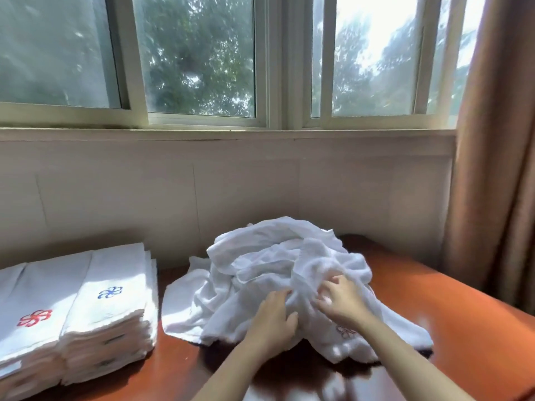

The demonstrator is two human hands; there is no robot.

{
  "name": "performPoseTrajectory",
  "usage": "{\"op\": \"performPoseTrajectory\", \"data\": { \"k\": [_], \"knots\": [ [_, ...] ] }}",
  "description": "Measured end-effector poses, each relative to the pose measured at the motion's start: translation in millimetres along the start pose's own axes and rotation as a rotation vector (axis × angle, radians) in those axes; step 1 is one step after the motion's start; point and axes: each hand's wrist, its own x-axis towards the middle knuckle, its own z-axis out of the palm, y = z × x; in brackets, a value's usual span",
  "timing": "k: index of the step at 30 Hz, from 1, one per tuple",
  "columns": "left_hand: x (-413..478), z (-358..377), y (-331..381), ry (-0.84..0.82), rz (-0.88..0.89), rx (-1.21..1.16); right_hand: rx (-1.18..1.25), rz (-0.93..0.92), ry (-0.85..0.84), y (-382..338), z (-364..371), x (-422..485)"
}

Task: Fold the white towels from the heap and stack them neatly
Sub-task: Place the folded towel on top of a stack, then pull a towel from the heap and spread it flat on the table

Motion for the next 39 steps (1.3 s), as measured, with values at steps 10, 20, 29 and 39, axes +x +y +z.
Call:
{"op": "performPoseTrajectory", "data": {
  "k": [10,20,29,39],
  "knots": [
    [-16,9,-8,0.158,-0.421,-0.763,0.497,-0.466,-0.428,-68,37,-97],
    [-135,-72,-115,-0.04,-0.428,-0.138,0.617,-0.209,-0.364,-85,10,-153],
    [-233,-150,-189,0.311,-0.845,0.43,-0.057,-0.267,-0.475,-115,54,-173],
    [-227,-160,-157,-0.136,-0.925,0.465,0.523,-0.251,-1.002,-200,58,-189]
  ]
}}
